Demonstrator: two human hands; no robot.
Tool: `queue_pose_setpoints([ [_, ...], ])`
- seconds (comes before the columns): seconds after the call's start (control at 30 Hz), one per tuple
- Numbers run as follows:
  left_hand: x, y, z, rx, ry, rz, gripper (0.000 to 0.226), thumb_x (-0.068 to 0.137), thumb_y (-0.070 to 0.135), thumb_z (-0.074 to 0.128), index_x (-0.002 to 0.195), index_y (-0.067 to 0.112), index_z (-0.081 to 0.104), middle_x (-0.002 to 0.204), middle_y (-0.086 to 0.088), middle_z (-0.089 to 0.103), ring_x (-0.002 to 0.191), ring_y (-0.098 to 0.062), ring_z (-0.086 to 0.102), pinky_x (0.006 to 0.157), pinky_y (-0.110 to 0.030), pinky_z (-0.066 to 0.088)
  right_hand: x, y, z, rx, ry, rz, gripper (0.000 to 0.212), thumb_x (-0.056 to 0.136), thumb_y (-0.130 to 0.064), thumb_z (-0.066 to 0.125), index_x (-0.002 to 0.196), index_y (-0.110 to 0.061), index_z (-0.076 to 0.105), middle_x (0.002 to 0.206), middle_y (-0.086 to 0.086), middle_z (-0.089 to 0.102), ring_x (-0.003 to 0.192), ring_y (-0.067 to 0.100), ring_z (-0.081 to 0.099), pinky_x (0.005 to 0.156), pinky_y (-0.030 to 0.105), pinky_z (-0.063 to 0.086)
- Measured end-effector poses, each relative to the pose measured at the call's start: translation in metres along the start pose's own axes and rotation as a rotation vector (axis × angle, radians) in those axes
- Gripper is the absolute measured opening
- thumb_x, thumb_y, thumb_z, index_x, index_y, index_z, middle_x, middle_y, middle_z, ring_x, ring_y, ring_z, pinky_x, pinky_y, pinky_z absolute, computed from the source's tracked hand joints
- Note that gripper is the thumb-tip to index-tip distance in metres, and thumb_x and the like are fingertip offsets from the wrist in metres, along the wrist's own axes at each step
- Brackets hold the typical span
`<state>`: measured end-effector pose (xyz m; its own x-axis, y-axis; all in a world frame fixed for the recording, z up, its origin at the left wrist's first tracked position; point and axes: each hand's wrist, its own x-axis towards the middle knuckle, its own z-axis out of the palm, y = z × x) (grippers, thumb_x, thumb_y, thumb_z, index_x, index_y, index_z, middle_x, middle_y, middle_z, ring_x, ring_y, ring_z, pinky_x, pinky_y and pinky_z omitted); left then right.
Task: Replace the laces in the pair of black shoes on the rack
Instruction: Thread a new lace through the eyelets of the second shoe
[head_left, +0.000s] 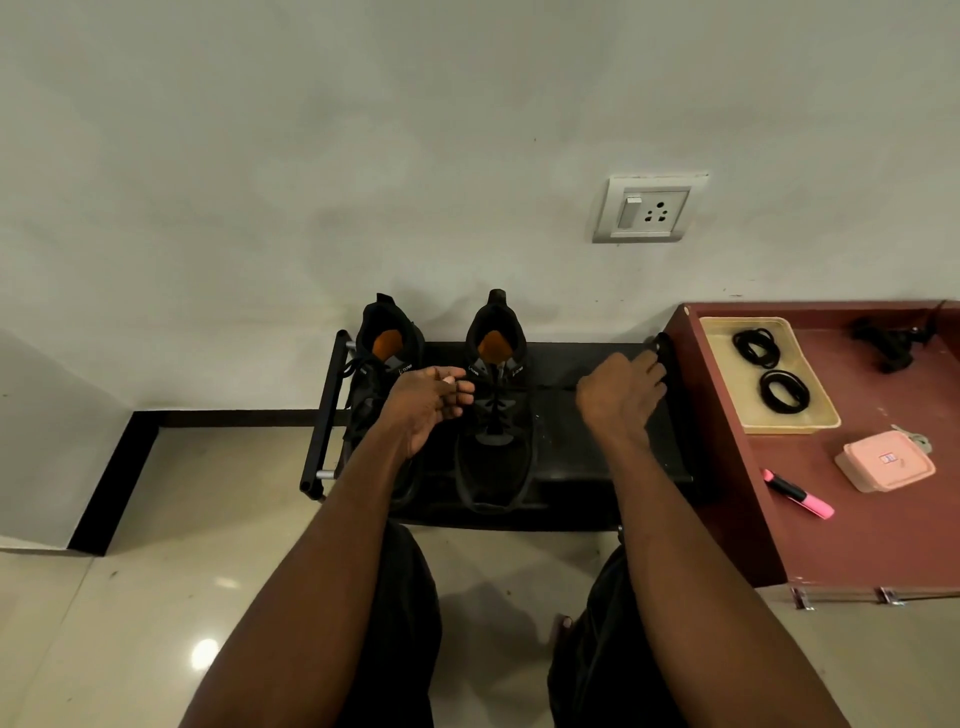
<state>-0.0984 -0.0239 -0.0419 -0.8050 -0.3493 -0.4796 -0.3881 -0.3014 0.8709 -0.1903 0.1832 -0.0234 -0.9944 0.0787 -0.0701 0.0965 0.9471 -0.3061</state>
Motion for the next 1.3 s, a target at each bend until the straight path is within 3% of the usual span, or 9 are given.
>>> queue_pose_setpoints([
  [0.1,-0.004,-0.003,0.008,0.099,-0.027,0.077,0.011,0.099,0.009,0.060,0.105,0.001,0.057,0.089,-0.016,0.074,0.074,-0.022,0.072,0.061,-0.028,0.055,-0.003,-0.015,0.009,0.277,-0.015,-0.282,0.032,0.089,-0.009,0.065,0.120,-0.005,0.065,0.127,0.016,0.061,0.119,0.030,0.056,0.101,0.038,0.045],
  [0.17,-0.007,-0.005,0.013,0.150,-0.040,0.145,0.015,0.092,0.013,0.070,0.096,0.002,0.061,0.081,-0.015,0.073,0.066,-0.021,0.069,0.054,-0.026,0.052,-0.010,-0.031,0.012,0.599,-0.302,-0.377,0.029,0.090,-0.007,0.066,0.119,-0.010,0.068,0.116,0.006,0.070,0.110,0.018,0.064,0.099,0.031,0.050],
  [0.27,-0.005,-0.005,0.014,0.169,-0.032,0.176,0.012,0.092,0.014,0.070,0.093,0.002,0.070,0.078,-0.012,0.072,0.066,-0.018,0.067,0.056,-0.026,0.051,-0.020,-0.044,0.020,0.660,-0.532,-0.472,0.025,0.090,-0.015,0.071,0.115,-0.012,0.070,0.103,0.001,0.073,0.098,0.011,0.068,0.087,0.025,0.053],
  [0.4,-0.004,-0.005,0.018,0.161,-0.132,0.136,0.010,0.100,0.010,0.058,0.100,0.002,0.065,0.085,-0.012,0.072,0.074,-0.020,0.070,0.063,-0.028,0.056,-0.017,-0.045,0.030,0.598,-0.396,-0.431,0.006,0.089,-0.013,0.070,0.093,-0.012,0.075,0.076,-0.004,0.068,0.070,0.004,0.061,0.065,0.020,0.045],
  [0.57,-0.003,-0.005,0.022,0.183,-0.004,0.217,0.014,0.098,0.014,0.063,0.097,0.000,0.064,0.076,-0.010,0.071,0.063,-0.018,0.066,0.055,-0.026,0.052,-0.014,-0.044,0.034,0.782,-0.468,-0.326,0.005,0.086,-0.013,0.075,0.084,-0.009,0.077,0.080,0.007,0.075,0.077,0.015,0.069,0.077,0.037,0.056],
  [0.77,0.003,-0.003,0.022,0.150,0.078,0.202,0.017,0.095,0.022,0.068,0.084,0.009,0.070,0.062,0.002,0.059,0.053,-0.007,0.049,0.050,-0.023,0.042,-0.015,-0.049,0.036,0.925,-0.465,-0.262,0.004,0.086,-0.013,0.076,0.089,-0.011,0.077,0.088,0.004,0.076,0.088,0.018,0.072,0.081,0.030,0.056],
  [0.93,0.011,-0.008,0.025,0.116,0.236,0.204,0.014,0.096,0.018,0.066,0.086,0.010,0.069,0.068,-0.001,0.061,0.058,-0.007,0.054,0.054,-0.019,0.047,-0.011,-0.055,0.047,0.619,-0.197,-0.400,0.011,0.090,-0.011,0.064,0.085,-0.013,0.074,0.088,0.001,0.067,0.079,0.012,0.060,0.061,0.008,0.035],
  [1.17,0.024,-0.017,0.028,0.119,0.302,0.113,0.013,0.096,0.007,0.062,0.095,0.011,0.074,0.091,-0.007,0.072,0.084,-0.018,0.068,0.076,-0.030,0.059,-0.004,-0.067,0.056,0.387,-0.114,-0.520,0.018,0.086,-0.001,0.052,0.084,0.002,0.070,0.098,0.011,0.054,0.082,0.022,0.052,0.069,0.036,0.047],
  [1.3,0.027,-0.020,0.027,0.104,0.309,0.084,0.016,0.094,0.007,0.063,0.103,0.008,0.076,0.096,-0.009,0.075,0.092,-0.021,0.071,0.088,-0.038,0.059,0.006,-0.069,0.059,0.400,-0.219,-0.515,0.016,0.085,0.000,0.054,0.082,0.002,0.069,0.101,0.012,0.058,0.087,0.026,0.056,0.074,0.038,0.047],
])
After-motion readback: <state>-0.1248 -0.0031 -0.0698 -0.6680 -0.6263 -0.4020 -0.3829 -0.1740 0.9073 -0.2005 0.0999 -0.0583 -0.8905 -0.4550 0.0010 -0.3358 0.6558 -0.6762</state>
